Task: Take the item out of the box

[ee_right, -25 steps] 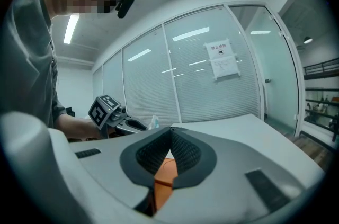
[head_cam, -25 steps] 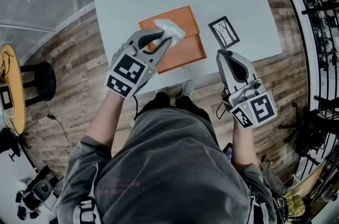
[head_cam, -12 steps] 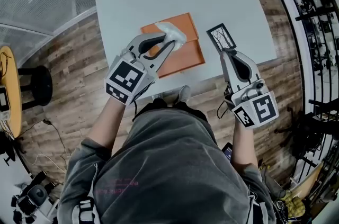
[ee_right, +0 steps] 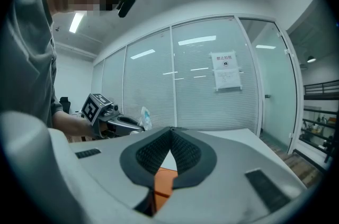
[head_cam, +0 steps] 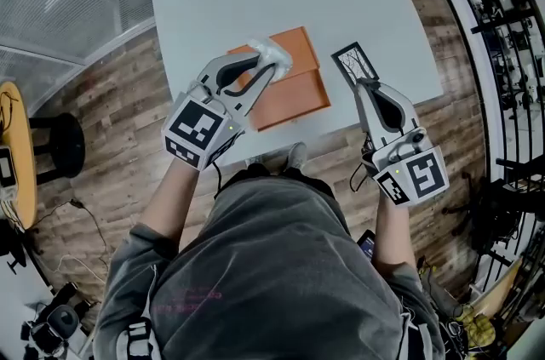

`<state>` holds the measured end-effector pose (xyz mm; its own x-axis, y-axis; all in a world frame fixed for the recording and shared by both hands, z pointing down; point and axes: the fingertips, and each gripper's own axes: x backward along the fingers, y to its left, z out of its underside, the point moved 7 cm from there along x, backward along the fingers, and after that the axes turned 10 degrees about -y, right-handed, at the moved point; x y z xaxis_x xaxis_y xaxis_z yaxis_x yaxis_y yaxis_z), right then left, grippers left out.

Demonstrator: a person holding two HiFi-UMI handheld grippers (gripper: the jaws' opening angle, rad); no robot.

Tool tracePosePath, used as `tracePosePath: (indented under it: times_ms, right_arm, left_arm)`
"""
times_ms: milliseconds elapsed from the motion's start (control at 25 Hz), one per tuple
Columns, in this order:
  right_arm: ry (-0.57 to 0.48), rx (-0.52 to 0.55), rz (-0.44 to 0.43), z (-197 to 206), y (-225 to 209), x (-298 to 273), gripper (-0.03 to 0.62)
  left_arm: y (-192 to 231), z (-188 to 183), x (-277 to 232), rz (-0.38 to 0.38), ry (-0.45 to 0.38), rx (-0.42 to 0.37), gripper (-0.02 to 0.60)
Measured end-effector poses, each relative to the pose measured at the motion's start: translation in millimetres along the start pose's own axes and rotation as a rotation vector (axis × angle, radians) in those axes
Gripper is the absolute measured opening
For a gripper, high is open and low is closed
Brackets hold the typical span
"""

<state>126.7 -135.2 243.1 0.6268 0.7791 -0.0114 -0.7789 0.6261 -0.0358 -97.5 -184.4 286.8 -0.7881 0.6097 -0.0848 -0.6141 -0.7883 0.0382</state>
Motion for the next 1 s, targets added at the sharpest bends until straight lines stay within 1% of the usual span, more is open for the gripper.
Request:
tracePosePath:
  times_ms: [320,760,1000]
  right_arm:
    - [0.008,0.007,-0.012,-1.3,3.7,-8.5,0.001]
    - [0.042,0.041,-0.036,5.2,21.2,-28.9,0.000]
    - [0.042,0.044,-0.042,6.3,29.7,-36.5,0.000]
  left_arm:
    - [5.3,3.9,-3.1,0.013,0.013,0.002,0.078]
    - [17.1,6.3,-1.0,0.045,-0.014,0.007,0.078]
    - [19.6,8.9,2.2,0.054,0.004,0.012,0.078]
